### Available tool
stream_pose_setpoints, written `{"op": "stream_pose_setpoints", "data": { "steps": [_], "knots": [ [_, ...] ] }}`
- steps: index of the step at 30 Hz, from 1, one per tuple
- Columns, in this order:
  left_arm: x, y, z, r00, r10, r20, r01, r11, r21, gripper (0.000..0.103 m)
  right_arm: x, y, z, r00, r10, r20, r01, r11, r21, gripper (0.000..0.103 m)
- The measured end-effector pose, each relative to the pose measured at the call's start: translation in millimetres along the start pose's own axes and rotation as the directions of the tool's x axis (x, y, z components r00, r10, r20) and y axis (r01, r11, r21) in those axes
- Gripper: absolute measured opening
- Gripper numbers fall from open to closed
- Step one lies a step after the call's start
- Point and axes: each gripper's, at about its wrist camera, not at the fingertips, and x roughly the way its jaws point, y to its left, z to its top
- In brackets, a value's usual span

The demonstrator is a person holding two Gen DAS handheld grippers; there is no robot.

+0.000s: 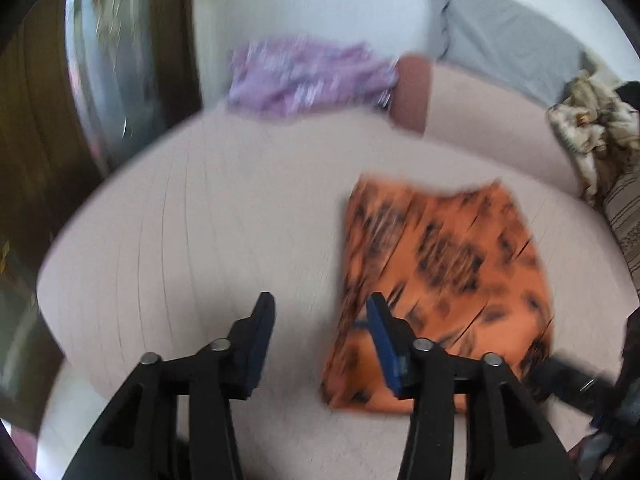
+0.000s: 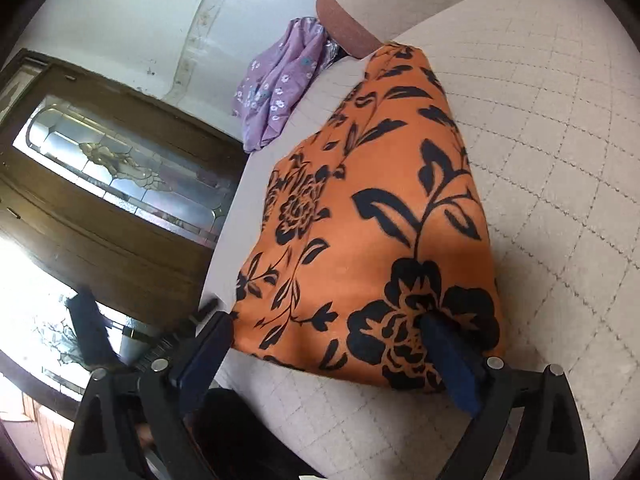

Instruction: Fold small clothes

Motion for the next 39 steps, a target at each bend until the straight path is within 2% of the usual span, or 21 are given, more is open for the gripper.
{"op": "stream_pose_setpoints", "data": {
  "steps": [2,4,6,8,9,13,17,18,19,20,22,24,26,28,29,30,32,33,35,37,39],
  "knots": [
    [3,-16,15,0.997,-0.076,0.022,0.075,0.996,0.039,0.062,1,0,0,1.000,0.002,-0.004,-0.002,1.000,-0.005,0.096],
    [20,-32,20,0.996,-0.091,0.004,0.090,0.992,0.088,0.062,0,-1,0,1.000,0.014,-0.005,-0.014,1.000,0.008,0.096],
    [79,-43,13,0.979,-0.040,-0.198,0.065,0.990,0.121,0.060,-5,0,4,1.000,0.027,-0.015,-0.027,1.000,0.016,0.096],
    [112,-36,-8,0.955,-0.027,-0.294,0.061,0.992,0.106,0.060,-20,0,8,0.998,0.055,0.007,-0.055,0.998,0.023,0.096],
    [107,-31,-10,0.967,-0.032,-0.253,0.059,0.993,0.098,0.066,-30,0,12,0.997,0.065,0.033,-0.066,0.998,0.020,0.096],
    [102,-28,-16,0.970,-0.033,-0.242,0.059,0.993,0.100,0.067,-64,-22,44,0.984,0.029,0.174,-0.041,0.997,0.069,0.097],
    [98,-21,-21,0.969,-0.050,-0.242,0.072,0.994,0.086,0.067,-28,-66,74,0.994,0.060,0.095,-0.082,0.967,0.242,0.092],
    [99,-19,-22,0.970,-0.050,-0.239,0.073,0.993,0.088,0.067,-13,-68,76,0.997,0.056,0.054,-0.067,0.968,0.241,0.083],
    [99,-18,-23,0.971,-0.047,-0.235,0.070,0.994,0.090,0.069,4,-68,75,0.999,0.031,-0.008,-0.029,0.973,0.227,0.053],
    [100,-16,-24,0.971,-0.050,-0.235,0.072,0.993,0.089,0.069,22,-69,71,0.997,0.005,-0.080,0.013,0.975,0.222,0.048],
    [98,-17,-20,0.970,-0.054,-0.239,0.075,0.994,0.081,0.069,28,-65,65,0.995,-0.056,-0.080,0.070,0.978,0.195,0.043],
    [92,-21,-8,0.971,-0.056,-0.230,0.072,0.996,0.060,0.066,26,-58,66,0.993,-0.082,-0.081,0.095,0.979,0.180,0.043],
    [68,-27,10,0.987,-0.105,-0.119,0.113,0.992,0.062,0.066,28,-54,67,0.990,-0.107,-0.091,0.119,0.983,0.142,0.043],
    [57,-35,19,0.994,-0.104,-0.036,0.107,0.989,0.098,0.066,29,-54,68,0.990,-0.103,-0.095,0.116,0.982,0.146,0.045],
    [69,-43,21,0.997,-0.059,-0.055,0.067,0.988,0.140,0.066,30,-53,68,0.991,-0.099,-0.094,0.112,0.983,0.143,0.046],
    [93,-46,16,0.989,-0.029,-0.147,0.054,0.985,0.165,0.066,30,-52,67,0.991,-0.093,-0.097,0.106,0.984,0.141,0.052],
    [130,-41,1,0.958,-0.030,-0.285,0.070,0.989,0.132,0.069,31,-43,69,0.990,-0.080,-0.112,0.095,0.987,0.127,0.064],
    [127,-33,1,0.969,-0.053,-0.242,0.077,0.993,0.093,0.072,28,-39,70,0.991,-0.071,-0.114,0.084,0.990,0.115,0.065],
    [123,-30,2,0.967,-0.058,-0.248,0.083,0.993,0.088,0.072,11,-35,78,0.998,-0.032,-0.047,0.038,0.992,0.118,0.066],
    [124,-30,0,0.968,-0.056,-0.246,0.081,0.992,0.094,0.072,-1,-39,89,1.000,-0.004,0.028,0.000,0.989,0.148,0.076],
    [124,-27,0,0.967,-0.060,-0.247,0.083,0.993,0.082,0.072,6,-49,105,0.999,-0.023,0.040,0.014,0.981,0.195,0.076]
  ]
}}
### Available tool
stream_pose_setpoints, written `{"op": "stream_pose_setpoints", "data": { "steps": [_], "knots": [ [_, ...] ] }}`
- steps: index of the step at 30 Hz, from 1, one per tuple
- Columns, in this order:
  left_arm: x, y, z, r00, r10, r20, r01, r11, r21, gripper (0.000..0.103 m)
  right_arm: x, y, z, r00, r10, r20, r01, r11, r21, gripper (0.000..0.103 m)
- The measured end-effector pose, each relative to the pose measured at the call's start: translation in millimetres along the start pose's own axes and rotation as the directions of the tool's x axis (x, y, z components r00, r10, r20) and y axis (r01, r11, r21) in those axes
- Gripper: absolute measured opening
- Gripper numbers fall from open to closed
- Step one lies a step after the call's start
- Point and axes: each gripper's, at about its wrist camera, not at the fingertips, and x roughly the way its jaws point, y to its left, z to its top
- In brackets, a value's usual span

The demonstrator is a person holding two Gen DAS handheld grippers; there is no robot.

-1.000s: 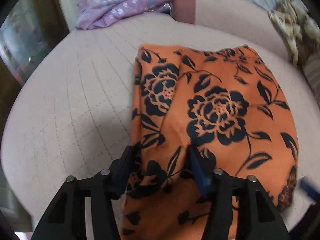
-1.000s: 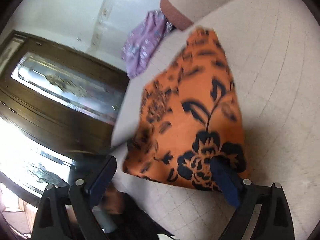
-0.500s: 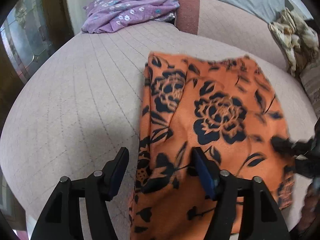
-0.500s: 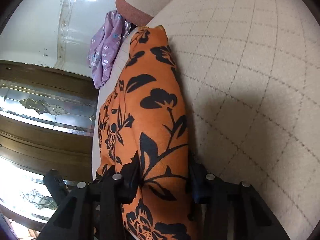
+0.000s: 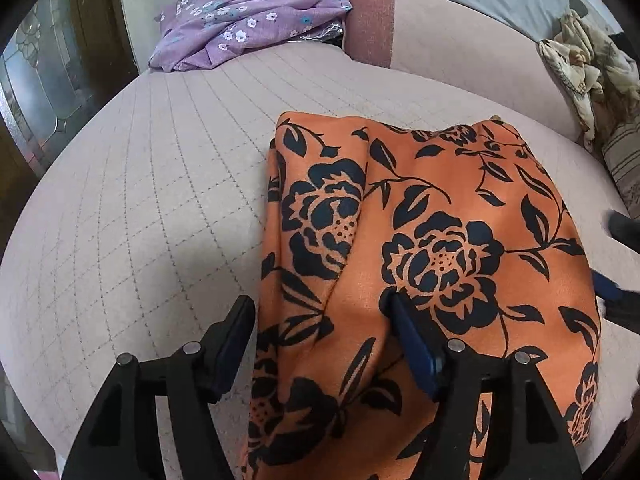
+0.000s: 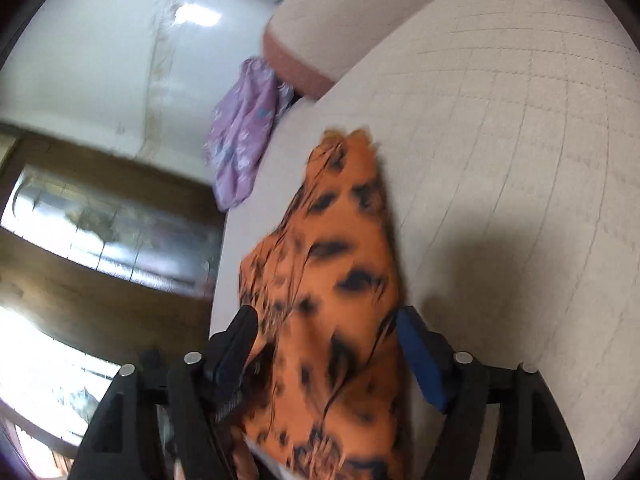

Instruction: Fold small clothes

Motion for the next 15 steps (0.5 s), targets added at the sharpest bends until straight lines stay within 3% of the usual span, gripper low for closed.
{"op": "stream_pose_setpoints", "data": {
  "steps": [2,3,4,6,8,11,12,15],
  "knots": [
    [0,1,-1,1.000,-0.001,0.000,0.001,1.000,-0.004,0.072,33,-5,11,0.995,0.015,-0.102,-0.012,0.999,0.031,0.059],
    [0,2,-1,1.000,-0.001,0.003,0.001,1.000,-0.002,0.072,52,-4,10,0.987,-0.061,-0.146,0.061,0.998,-0.006,0.042],
    [0,4,-2,1.000,-0.006,0.009,0.006,1.000,-0.003,0.073,58,-1,10,0.985,-0.092,-0.144,0.091,0.996,-0.018,0.040],
    [3,2,-5,1.000,-0.013,0.013,0.013,1.000,-0.010,0.075,57,5,6,0.986,-0.126,-0.110,0.122,0.991,-0.047,0.039],
    [6,-1,-8,1.000,-0.003,0.017,0.004,1.000,-0.008,0.076,65,13,-1,0.966,-0.245,-0.087,0.227,0.958,-0.172,0.039],
    [2,-1,-8,1.000,-0.005,0.025,0.005,1.000,-0.008,0.076,64,24,0,0.961,-0.264,-0.083,0.246,0.952,-0.183,0.052],
    [1,-1,-10,1.000,-0.012,0.023,0.012,1.000,-0.012,0.076,61,28,0,0.960,-0.266,-0.090,0.248,0.953,-0.174,0.063],
    [2,2,-10,1.000,-0.024,0.018,0.024,0.999,-0.025,0.078,39,39,-5,0.974,-0.216,-0.070,0.203,0.966,-0.158,0.065]
  ]
}}
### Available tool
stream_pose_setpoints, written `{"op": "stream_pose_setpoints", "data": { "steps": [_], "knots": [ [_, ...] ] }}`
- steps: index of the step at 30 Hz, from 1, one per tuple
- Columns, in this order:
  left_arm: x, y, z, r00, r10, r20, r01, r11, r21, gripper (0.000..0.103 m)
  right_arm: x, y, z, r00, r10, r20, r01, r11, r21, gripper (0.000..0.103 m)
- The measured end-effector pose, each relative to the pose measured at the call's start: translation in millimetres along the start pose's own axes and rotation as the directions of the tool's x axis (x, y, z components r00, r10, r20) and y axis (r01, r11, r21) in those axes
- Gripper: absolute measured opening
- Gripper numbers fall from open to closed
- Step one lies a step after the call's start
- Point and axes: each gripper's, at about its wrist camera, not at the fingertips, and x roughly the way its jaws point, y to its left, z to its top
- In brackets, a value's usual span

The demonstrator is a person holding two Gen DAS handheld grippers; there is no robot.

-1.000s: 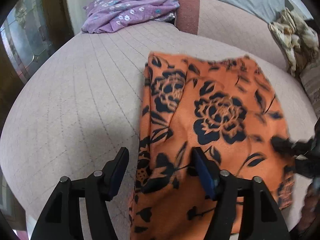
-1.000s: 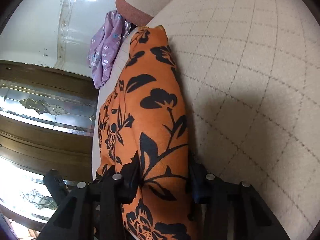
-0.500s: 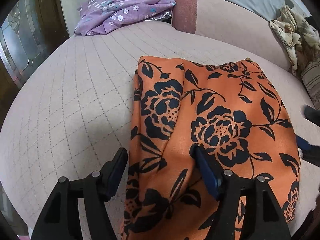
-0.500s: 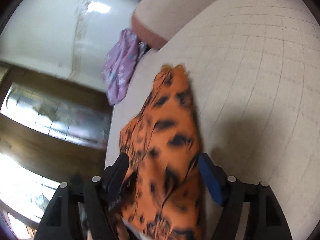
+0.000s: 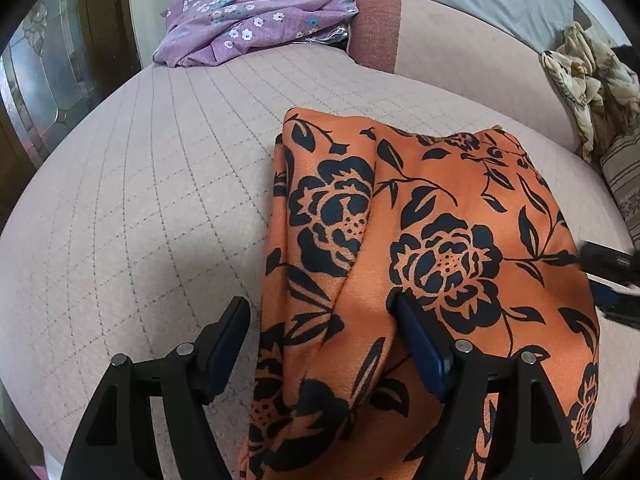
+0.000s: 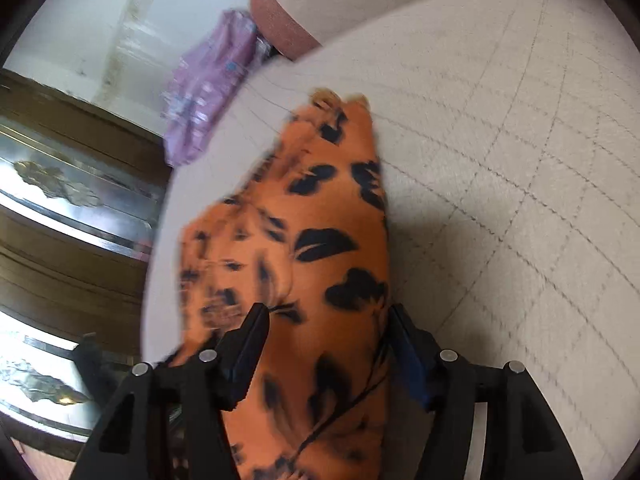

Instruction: Fold small clothes

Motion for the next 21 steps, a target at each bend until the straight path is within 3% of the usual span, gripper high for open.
{"op": "stream_pose_setpoints", "data": {
  "steps": [3,4,5,7,8,9,11,12,16,18,20,21],
  "knots": [
    [4,4,1,1.000,0.007,0.007,-0.007,1.000,-0.010,0.081,-19,-7,-22,0.997,0.065,0.041,-0.068,0.995,0.073,0.065],
    [5,4,1,1.000,0.009,0.005,-0.009,1.000,-0.012,0.082,-7,-12,-28,1.000,0.020,-0.011,-0.019,0.997,0.081,0.063],
    [6,4,0,1.000,0.008,0.006,-0.008,1.000,-0.010,0.082,19,-13,-36,0.992,-0.035,-0.123,0.040,0.998,0.038,0.060],
    [3,4,-1,1.000,0.012,0.018,-0.012,1.000,-0.002,0.082,19,-9,-40,0.994,-0.055,-0.093,0.054,0.998,-0.010,0.047],
    [4,3,-1,1.000,0.011,0.016,-0.011,1.000,-0.006,0.082,14,-1,-37,0.995,-0.054,-0.084,0.053,0.999,-0.013,0.046],
    [5,4,-1,1.000,0.004,0.008,-0.004,1.000,-0.018,0.083,11,9,-36,0.995,-0.073,-0.070,0.070,0.997,-0.045,0.049],
    [5,4,-1,1.000,-0.002,0.007,0.003,1.000,-0.026,0.083,11,17,-36,0.992,-0.106,-0.074,0.101,0.993,-0.068,0.068],
    [6,4,-2,1.000,-0.004,0.008,0.005,1.000,-0.024,0.083,11,14,-36,0.992,-0.080,-0.095,0.077,0.996,-0.038,0.070],
    [7,4,-2,1.000,-0.011,0.006,0.011,1.000,-0.029,0.083,-29,12,-28,0.994,-0.090,0.055,0.090,0.996,0.000,0.070],
    [7,5,-2,1.000,-0.011,0.006,0.011,1.000,-0.029,0.083,-40,20,-11,0.992,-0.034,0.118,0.034,0.999,0.001,0.070],
    [7,5,-2,1.000,-0.011,0.005,0.011,0.999,-0.030,0.084,-33,31,7,0.993,0.035,0.114,-0.032,0.999,-0.034,0.072],
    [8,5,-1,1.000,-0.010,0.003,0.010,0.999,-0.033,0.084,-21,36,15,0.993,0.081,0.091,-0.076,0.995,-0.057,0.078]
  ]
}}
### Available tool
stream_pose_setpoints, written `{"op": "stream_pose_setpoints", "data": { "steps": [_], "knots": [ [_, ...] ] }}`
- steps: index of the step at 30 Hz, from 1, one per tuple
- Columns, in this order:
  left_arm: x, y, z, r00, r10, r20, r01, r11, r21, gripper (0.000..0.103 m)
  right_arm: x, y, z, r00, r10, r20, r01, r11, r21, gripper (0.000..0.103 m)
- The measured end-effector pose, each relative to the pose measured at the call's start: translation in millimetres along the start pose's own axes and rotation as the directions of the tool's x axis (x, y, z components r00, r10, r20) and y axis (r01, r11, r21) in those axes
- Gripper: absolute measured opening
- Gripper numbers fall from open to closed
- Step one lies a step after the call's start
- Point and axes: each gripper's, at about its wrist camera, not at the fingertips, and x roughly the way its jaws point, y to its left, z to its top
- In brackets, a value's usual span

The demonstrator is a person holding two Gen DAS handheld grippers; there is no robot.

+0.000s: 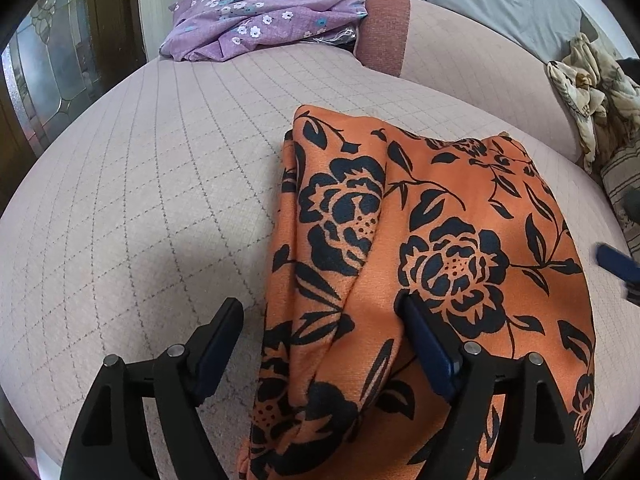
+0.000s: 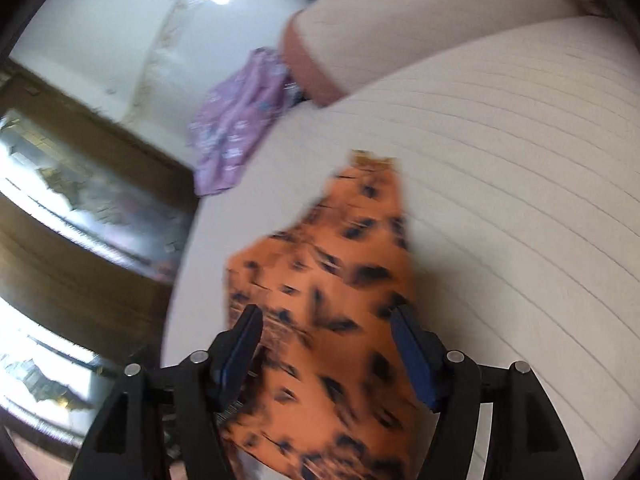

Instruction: Fold small clothes

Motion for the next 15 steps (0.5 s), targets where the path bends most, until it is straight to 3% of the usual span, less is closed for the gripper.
{"op": "stream_pose_setpoints", "data": {
  "steps": [1,2,3,4,6,9,11,12,13,15],
  "knots": [
    [1,0,0,1.000,-0.001,-0.004,0.001,1.000,-0.004,0.085,20,-1,4,0.998,0.024,-0.054,-0.025,0.999,-0.020,0.084],
    [1,0,1,1.000,-0.006,-0.007,0.006,1.000,-0.004,0.085,35,-5,2,0.994,-0.006,-0.108,0.004,1.000,-0.026,0.084],
    [-1,1,2,1.000,-0.007,-0.015,0.007,1.000,-0.002,0.085,51,-11,-1,0.981,-0.122,-0.153,0.118,0.992,-0.034,0.084],
    [-5,2,4,1.000,-0.014,-0.022,0.014,1.000,-0.005,0.084,53,-10,-3,0.974,-0.177,-0.144,0.171,0.984,-0.055,0.085],
    [-19,11,9,0.998,-0.058,-0.028,0.057,0.998,-0.036,0.082,35,5,-10,0.988,-0.136,-0.069,0.129,0.987,-0.098,0.085],
    [-46,28,9,0.986,-0.165,0.029,0.167,0.983,-0.077,0.082,-1,20,-27,0.998,-0.063,0.028,0.066,0.991,-0.120,0.085],
    [-47,42,-1,0.979,-0.203,-0.007,0.201,0.974,-0.100,0.064,-9,29,-43,1.000,-0.008,0.016,0.011,0.989,-0.146,0.085],
    [-34,48,-11,0.976,-0.203,-0.084,0.192,0.974,-0.125,0.032,-9,31,-53,1.000,0.013,-0.004,-0.014,0.986,-0.167,0.085],
    [-23,52,-19,0.964,-0.229,-0.134,0.208,0.966,-0.154,0.035,-6,30,-61,0.999,0.026,-0.034,-0.032,0.984,-0.174,0.085],
    [-22,60,-25,0.959,-0.263,-0.105,0.245,0.957,-0.155,0.038,16,15,-77,0.990,-0.003,-0.140,-0.020,0.987,-0.162,0.085]
  ]
}}
